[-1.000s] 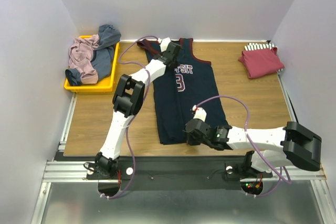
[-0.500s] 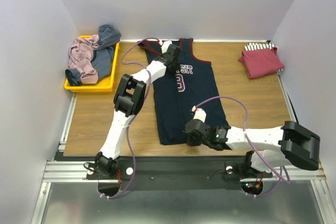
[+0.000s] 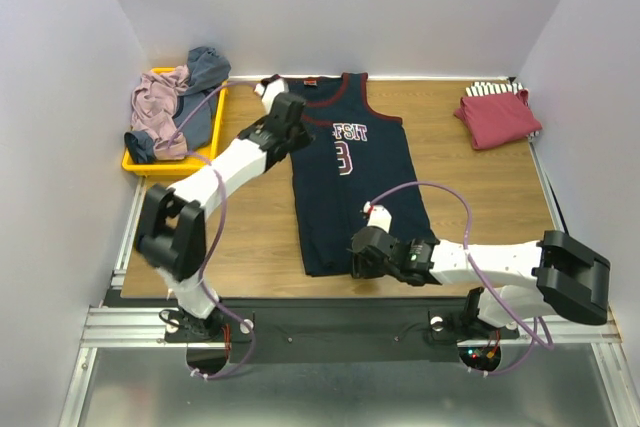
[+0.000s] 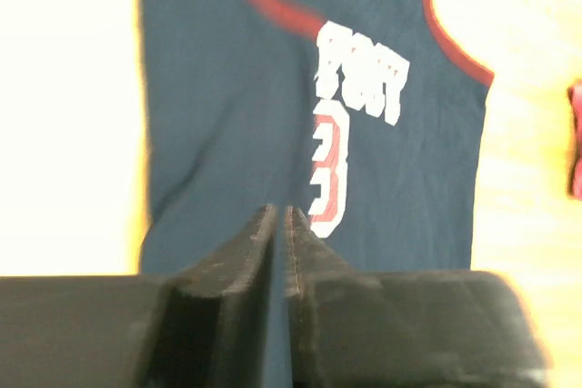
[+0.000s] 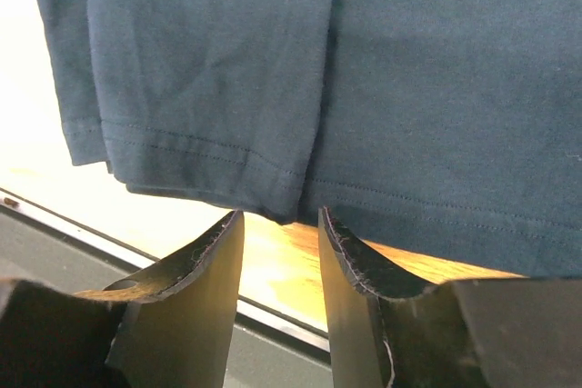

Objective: Fold and stack the tank tops
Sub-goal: Fold the tank top

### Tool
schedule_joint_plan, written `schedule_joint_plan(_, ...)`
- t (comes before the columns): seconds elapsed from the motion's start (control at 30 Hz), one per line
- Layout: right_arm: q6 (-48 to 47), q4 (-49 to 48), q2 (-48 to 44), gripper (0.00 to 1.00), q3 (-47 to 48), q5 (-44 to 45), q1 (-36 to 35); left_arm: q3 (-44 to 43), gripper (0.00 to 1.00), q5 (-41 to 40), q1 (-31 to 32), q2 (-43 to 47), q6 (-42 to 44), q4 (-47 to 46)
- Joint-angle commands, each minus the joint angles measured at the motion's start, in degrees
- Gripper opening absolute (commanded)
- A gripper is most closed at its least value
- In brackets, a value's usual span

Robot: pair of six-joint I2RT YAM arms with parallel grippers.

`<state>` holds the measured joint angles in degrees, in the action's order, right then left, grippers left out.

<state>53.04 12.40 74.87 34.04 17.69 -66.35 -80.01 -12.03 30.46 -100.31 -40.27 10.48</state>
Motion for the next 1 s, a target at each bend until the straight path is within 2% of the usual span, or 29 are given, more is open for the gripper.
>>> schedule_joint_plan(0.0,-1.18,1.92,-2.18,0.45,3.13,1.55,0.17,15.26,0.14,-0.01,0.3,9.24,-4.81,-0.2)
schedule_joint_plan(0.07,-1.62,2.71,-2.97,0.45,4.01,2.08,0.17,20.22,0.08,1.13,1.0,14.43,-5.6,-0.2)
schedule_joint_plan(0.13,-1.97,3.94,-3.5,0.45,5.41,2.52,0.17,25.85,0.07,0.78,3.36,18.29,-6.31,0.06)
schedule_joint_plan(0.3,-2.67,5.97,-4.47,0.45,7.44,4.89,0.17,32.62,0.06,-0.18,8.2,22.7,-9.37,4.81)
schedule_joint_plan(0.33,-2.85,6.14,-3.95,0.46,8.23,5.42,0.17,35.24,0.08,-0.79,10.04,24.88,-10.17,5.25)
schedule_joint_plan(0.47,-3.38,6.05,-0.17,0.46,10.51,6.21,0.17,40.54,0.34,-1.07,14.61,29.64,-13.25,5.17)
schedule_joint_plan(0.53,-3.99,6.05,1.5,0.45,11.39,6.82,0.17,42.3,0.39,-0.62,16.55,30.26,-14.04,4.55)
schedule_joint_plan(0.73,-4.96,5.97,6.95,0.43,13.42,8.23,0.78,44.5,0.41,0.61,24.81,27.98,-17.46,3.49)
schedule_joint_plan(0.97,-4.26,5.7,8.54,0.42,12.02,8.67,1.22,45.82,0.44,-0.09,29.3,28.59,-20.46,5.51)
